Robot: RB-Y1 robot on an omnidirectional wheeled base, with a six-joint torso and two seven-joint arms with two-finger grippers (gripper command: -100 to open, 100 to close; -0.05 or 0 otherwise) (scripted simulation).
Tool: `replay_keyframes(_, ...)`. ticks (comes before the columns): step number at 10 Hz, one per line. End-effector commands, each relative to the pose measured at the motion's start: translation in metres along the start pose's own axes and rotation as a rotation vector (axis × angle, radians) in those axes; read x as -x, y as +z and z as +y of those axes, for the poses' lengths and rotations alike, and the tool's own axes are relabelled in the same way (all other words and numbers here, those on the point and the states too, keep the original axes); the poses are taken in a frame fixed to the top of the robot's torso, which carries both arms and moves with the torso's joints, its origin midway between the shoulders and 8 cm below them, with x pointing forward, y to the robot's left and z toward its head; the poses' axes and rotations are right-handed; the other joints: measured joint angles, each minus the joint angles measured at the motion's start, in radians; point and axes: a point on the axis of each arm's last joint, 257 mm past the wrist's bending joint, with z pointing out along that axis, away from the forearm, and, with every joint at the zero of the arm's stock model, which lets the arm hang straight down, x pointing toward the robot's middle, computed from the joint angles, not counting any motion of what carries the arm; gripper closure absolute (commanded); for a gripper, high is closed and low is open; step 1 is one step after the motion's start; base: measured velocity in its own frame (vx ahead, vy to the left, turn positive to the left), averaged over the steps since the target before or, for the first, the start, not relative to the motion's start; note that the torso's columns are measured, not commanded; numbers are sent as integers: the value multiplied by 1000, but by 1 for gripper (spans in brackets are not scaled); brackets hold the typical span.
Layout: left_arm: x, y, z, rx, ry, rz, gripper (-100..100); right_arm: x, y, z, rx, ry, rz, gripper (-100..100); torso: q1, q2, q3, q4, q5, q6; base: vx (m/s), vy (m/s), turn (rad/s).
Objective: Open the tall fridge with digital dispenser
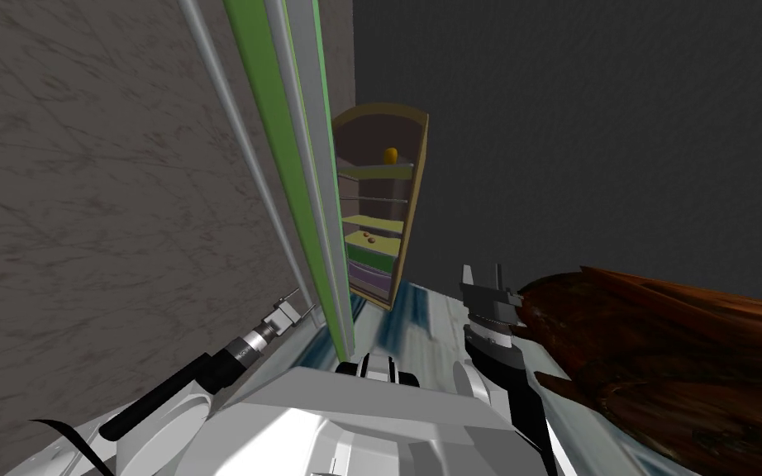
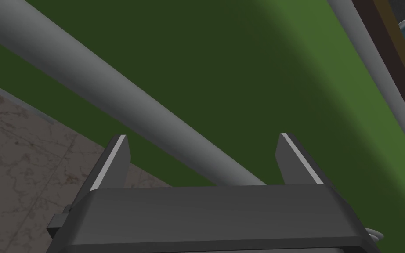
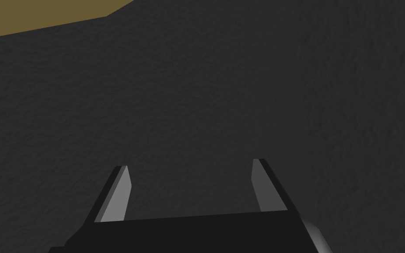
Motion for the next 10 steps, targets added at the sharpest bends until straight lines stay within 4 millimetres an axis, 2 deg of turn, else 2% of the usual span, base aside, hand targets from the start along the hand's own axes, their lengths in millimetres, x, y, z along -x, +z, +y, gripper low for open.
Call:
replay_keyframes(1, -9, -3, 12, 29, -4, 16, 100, 0, 0, 0, 0, 0, 0, 0, -2, 0, 0, 0, 0, -1, -68, 135, -34)
replay_keyframes(5, -12, -4, 15, 38, -2, 25, 100, 0, 0, 0, 0, 0, 0, 0, -9, 6, 4, -1, 0, -1, -57, 116, -41)
replay_keyframes(10, -12, -4, 15, 38, -2, 25, 100, 0, 0, 0, 0, 0, 0, 0, -9, 6, 5, -2, 1, 1, 6, -13, 3)
